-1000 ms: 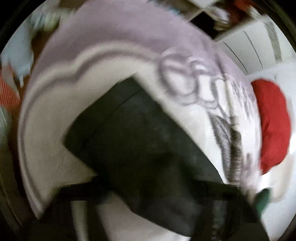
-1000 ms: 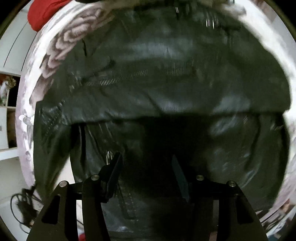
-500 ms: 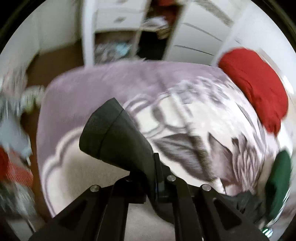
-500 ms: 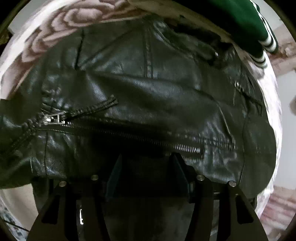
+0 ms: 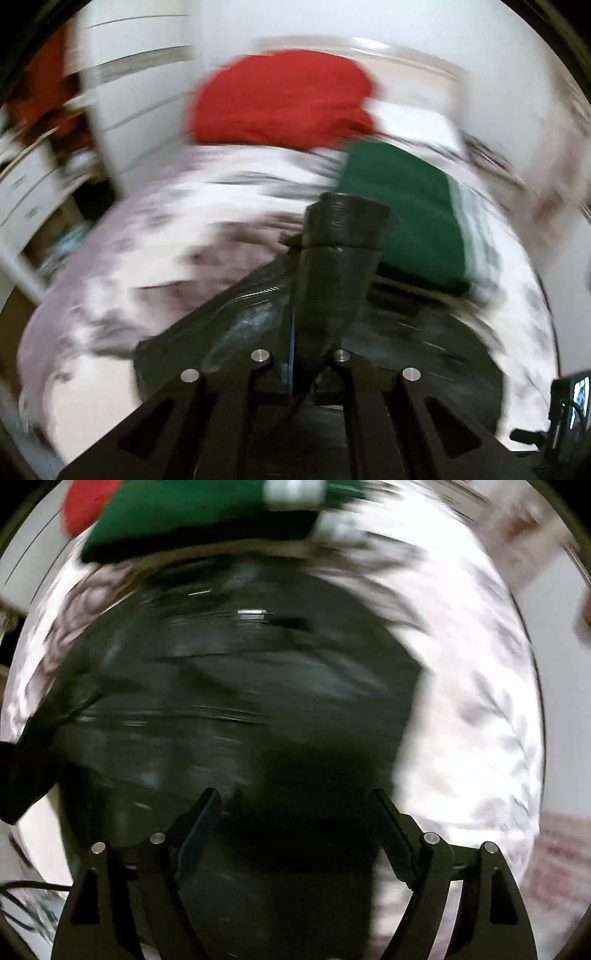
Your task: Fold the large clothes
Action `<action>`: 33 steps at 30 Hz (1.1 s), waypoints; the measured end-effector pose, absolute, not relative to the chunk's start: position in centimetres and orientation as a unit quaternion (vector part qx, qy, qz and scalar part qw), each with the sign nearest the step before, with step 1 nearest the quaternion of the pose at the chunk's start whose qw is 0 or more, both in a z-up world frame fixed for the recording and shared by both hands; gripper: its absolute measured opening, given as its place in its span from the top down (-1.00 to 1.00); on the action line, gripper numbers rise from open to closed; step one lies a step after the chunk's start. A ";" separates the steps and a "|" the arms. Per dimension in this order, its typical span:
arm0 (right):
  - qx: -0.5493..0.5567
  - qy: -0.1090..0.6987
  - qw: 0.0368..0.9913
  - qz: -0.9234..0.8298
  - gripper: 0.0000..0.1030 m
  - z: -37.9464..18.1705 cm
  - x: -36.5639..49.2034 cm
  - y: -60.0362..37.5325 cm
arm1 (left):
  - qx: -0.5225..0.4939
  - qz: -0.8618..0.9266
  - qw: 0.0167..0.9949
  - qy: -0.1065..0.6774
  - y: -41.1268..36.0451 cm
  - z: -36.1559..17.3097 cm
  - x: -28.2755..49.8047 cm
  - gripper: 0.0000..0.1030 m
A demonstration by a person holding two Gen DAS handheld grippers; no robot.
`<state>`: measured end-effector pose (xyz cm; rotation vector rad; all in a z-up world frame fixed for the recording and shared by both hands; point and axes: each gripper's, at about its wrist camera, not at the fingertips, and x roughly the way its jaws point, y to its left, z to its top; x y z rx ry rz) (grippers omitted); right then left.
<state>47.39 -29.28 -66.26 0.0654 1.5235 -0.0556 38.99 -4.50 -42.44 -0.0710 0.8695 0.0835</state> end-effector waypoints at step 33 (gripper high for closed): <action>0.350 0.711 0.604 0.085 0.20 -73.1 47.9 -42.3 | 0.031 0.180 0.783 0.595 1.1 -55.9 37.3 -0.86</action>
